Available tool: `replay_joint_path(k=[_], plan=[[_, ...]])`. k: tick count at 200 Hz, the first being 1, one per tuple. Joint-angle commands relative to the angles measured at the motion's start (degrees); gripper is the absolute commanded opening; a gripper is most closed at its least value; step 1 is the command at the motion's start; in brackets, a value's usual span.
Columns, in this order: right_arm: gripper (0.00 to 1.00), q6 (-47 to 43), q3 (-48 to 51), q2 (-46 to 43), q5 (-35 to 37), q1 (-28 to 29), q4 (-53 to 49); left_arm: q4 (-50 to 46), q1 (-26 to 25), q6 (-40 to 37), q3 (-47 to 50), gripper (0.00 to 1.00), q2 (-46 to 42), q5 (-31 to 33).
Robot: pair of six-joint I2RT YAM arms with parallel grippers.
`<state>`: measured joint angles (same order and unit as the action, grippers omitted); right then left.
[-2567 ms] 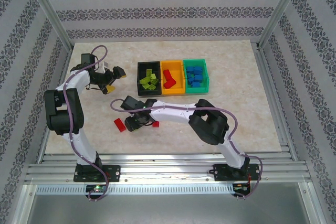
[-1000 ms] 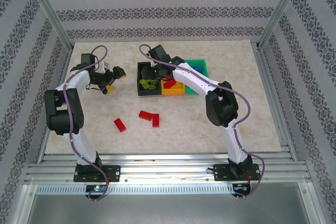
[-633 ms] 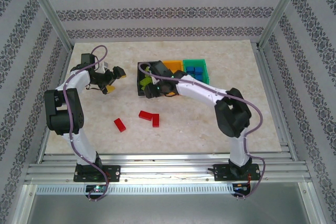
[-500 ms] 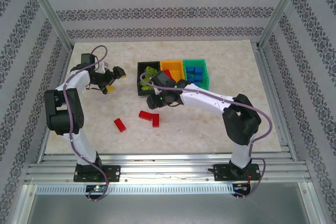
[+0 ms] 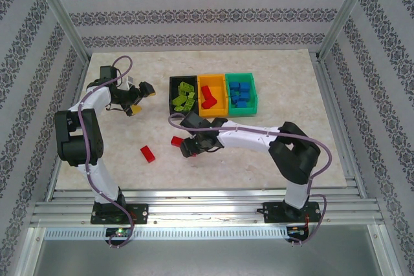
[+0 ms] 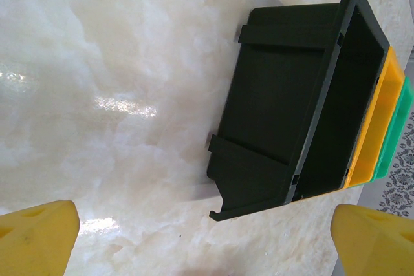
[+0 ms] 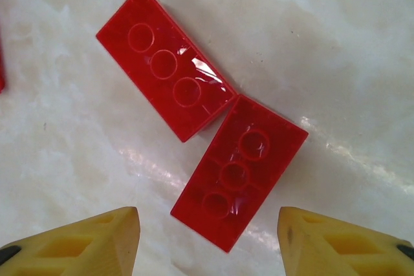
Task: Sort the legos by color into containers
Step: Pick up the lego from the bottom-center of the table.
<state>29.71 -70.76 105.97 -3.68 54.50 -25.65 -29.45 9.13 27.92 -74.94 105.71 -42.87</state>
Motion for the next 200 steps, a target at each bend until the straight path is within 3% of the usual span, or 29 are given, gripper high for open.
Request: replay_joint_path(k=[1,44,82,102,200], plan=[[0.59,0.85,-2.03,3.65,1.51,0.12,0.76,0.21,0.8,-0.45,0.21,1.0,-0.62,-0.19],[0.56,-0.28,-4.73,8.44,4.43,0.17,-1.35,0.0,0.81,-0.72,0.05,1.0,-0.45,0.07],[0.36,-0.22,-3.2,7.78,4.47,-0.23,-0.39,-0.52,0.85,-0.96,-0.14,1.0,-0.3,0.29],[0.3,-0.87,-2.57,6.2,5.32,-0.35,-0.63,-0.29,0.81,-0.83,-0.04,1.0,-0.22,0.14],[0.28,-3.55,-1.89,-3.91,3.63,-9.1,1.07,-0.72,0.8,-1.1,-0.12,1.0,-0.09,0.42]])
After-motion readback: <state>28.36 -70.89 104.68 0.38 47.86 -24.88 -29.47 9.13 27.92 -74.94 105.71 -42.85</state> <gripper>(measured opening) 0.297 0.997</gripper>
